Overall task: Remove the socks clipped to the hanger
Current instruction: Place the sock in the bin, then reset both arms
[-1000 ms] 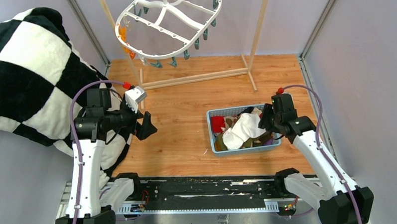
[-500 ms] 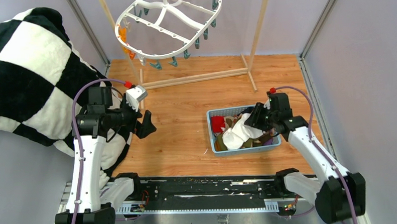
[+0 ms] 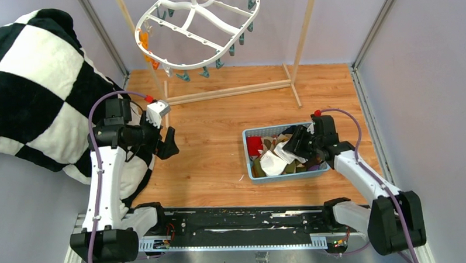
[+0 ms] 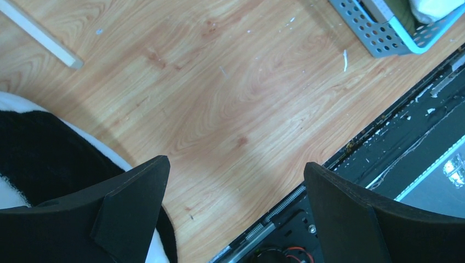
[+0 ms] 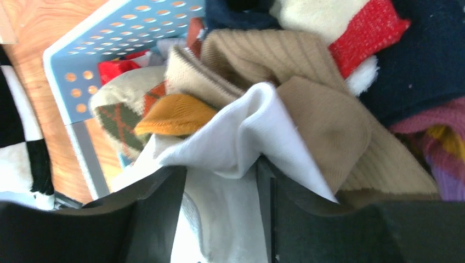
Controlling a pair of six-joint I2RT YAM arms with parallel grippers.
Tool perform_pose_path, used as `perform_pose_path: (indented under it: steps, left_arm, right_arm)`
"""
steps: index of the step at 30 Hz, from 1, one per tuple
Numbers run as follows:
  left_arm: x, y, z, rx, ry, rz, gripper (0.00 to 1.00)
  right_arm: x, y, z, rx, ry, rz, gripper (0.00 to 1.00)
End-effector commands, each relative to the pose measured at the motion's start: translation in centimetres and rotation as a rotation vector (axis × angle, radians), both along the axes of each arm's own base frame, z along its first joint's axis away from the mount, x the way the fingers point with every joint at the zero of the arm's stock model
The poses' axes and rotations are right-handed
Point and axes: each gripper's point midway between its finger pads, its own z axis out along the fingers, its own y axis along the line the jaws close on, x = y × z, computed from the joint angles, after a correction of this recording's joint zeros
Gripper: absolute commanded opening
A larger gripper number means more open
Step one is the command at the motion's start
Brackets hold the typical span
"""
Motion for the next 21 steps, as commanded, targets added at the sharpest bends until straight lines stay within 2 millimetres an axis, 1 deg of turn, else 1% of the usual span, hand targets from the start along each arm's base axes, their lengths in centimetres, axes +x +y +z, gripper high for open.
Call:
perform_pose_path:
  steps: [1,2,3,4,6,7,9,10,11,12,13,14,15,17,19,21]
  left_arm:
    - [1.2,1.4,-1.4,0.014,0.026,0.040,1.00]
    - [1.7,1.7,-1.5,0.014,0.029,0.059,1.00]
    - [2.2,2.0,-1.6,0.018,0.031,0.079,1.00]
    - [2.7,2.3,-1.6,0.025,0.028,0.106,1.00]
    - [4.2,3.3,-1.6,0.044,0.022,0.191,1.00]
    - [4.9,3.9,-1.6,0.054,0.017,0.237,1.00]
    - [6.2,4.8,-1.6,0.066,0.005,0.306,1.00]
    - [6.9,5.3,-1.7,0.074,-0.011,0.346,1.00]
    - [7.6,5.7,-1.8,0.076,-0.032,0.385,1.00]
    - [8.2,6.0,-2.3,0.072,-0.049,0.420,1.00]
    - [8.9,6.4,-2.7,0.067,-0.076,0.451,1.00]
    - [10.3,6.8,-2.3,0.053,-0.146,0.494,1.00]
    - [11.2,7.2,-2.3,0.042,-0.198,0.531,1.00]
    - [12.5,7.5,-2.5,0.002,-0.294,0.577,1.00]
    - [13.3,7.1,-3.3,-0.041,-0.361,0.566,1.00]
    - [13.9,6.7,-4.6,-0.069,-0.395,0.546,1.00]
  right_arm:
    - [-0.4,-0.4,4.5,-0.024,-0.062,-0.001,0.61]
    - [0.0,-0.9,6.3,-0.047,-0.107,-0.014,0.71]
    - [0.7,-1.6,8.4,-0.070,-0.164,-0.041,0.92]
    - [1.3,-2.4,10.5,-0.099,-0.222,-0.061,0.99]
    - [2.6,-4.1,14.6,-0.141,-0.319,-0.103,1.00]
    - [3.1,-5.0,16.0,-0.175,-0.349,-0.132,1.00]
    - [4.3,-7.0,17.9,-0.252,-0.388,-0.200,1.00]
    - [4.9,-8.7,18.4,-0.315,-0.401,-0.264,1.00]
    - [5.4,-10.4,18.6,-0.383,-0.403,-0.333,1.00]
    - [5.7,-13.2,18.4,-0.496,-0.394,-0.453,1.00]
    - [6.1,-15.0,18.1,-0.577,-0.406,-0.519,1.00]
    - [6.9,-16.4,17.9,-0.664,-0.450,-0.549,1.00]
    - [8.0,-17.4,18.5,-0.717,-0.527,-0.600,1.00]
    - [8.6,-19.1,17.3,-0.819,-0.560,-0.651,1.00]
    - [8.7,-20.2,15.4,-0.863,-0.533,-0.696,1.00]
    - [8.6,-21.2,12.7,-0.881,-0.479,-0.725,0.99]
